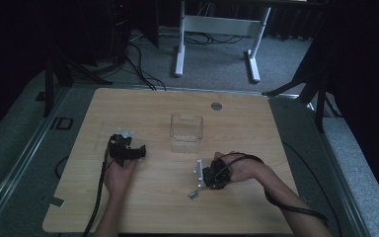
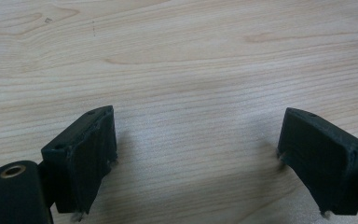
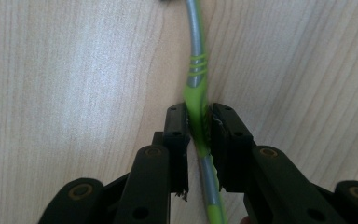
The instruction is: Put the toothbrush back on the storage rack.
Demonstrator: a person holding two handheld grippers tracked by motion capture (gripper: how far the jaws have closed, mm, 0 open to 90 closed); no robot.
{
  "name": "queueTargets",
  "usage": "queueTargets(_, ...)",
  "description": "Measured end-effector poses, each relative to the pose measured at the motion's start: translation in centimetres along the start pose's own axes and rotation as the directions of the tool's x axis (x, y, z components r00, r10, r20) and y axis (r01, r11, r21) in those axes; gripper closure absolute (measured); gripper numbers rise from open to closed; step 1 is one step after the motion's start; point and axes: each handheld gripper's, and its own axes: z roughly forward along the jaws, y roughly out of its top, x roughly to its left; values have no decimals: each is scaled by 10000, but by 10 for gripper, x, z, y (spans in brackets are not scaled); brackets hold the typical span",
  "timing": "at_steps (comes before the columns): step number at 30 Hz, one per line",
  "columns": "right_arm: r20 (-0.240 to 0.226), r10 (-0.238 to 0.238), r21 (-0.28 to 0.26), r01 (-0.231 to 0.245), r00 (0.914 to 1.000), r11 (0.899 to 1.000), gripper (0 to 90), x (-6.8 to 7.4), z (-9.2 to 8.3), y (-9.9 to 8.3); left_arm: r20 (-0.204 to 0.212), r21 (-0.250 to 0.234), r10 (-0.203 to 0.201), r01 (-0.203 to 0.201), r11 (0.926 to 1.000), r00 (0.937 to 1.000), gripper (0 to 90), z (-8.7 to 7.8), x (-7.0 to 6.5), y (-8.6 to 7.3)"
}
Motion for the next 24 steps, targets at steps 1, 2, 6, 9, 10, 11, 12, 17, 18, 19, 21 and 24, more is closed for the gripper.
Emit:
queueTargets(1,-9,15,9,-15,10000,10000,768,0,0,0,0,-7,-6,6,10000,10000,120,0,0,0)
queueTargets(2,-12,19,14,-19,10000,10000,771,1,1,0,-1,-6,-7,7,10000,10000,120,0,0,0)
queueTargets(6,-68,-35,62,35,10000,10000,781,0,1,1,0,-6,-7,7,10000,10000,120,0,0,0)
queueTargets(9,-112,-33,72,33,9999,10000,793,0,1,2,0,-6,-6,6,10000,10000,120,0,0,0)
queueTargets(10,-106,-32,58,33,9999,10000,799,0,1,2,0,-6,-7,7,10000,10000,120,0,0,0)
queueTargets(11,-108,-22,48,22,9999,10000,802,0,1,1,-1,-7,-9,9,10000,10000,120,0,0,0)
queueTargets(12,-115,-26,38,26,9999,10000,805,-1,1,1,-1,-6,-7,7,10000,10000,120,0,0,0)
queueTargets(17,-113,-34,49,34,9999,10000,818,-1,1,2,0,-6,-7,7,10000,10000,120,0,0,0)
queueTargets(18,-115,-23,50,24,9999,10000,820,-1,1,2,0,-7,-7,7,10000,10000,120,0,0,0)
queueTargets(19,-124,-18,44,18,9999,10000,821,-1,1,2,0,-7,-7,7,10000,10000,120,0,0,0)
queueTargets(21,-200,51,-9,-51,9998,10000,823,0,1,1,1,-8,-10,10,10000,10000,120,0,0,0)
queueTargets(24,-201,172,-51,-173,9996,9998,824,1,1,1,0,-6,-7,7,10000,10000,120,0,0,0)
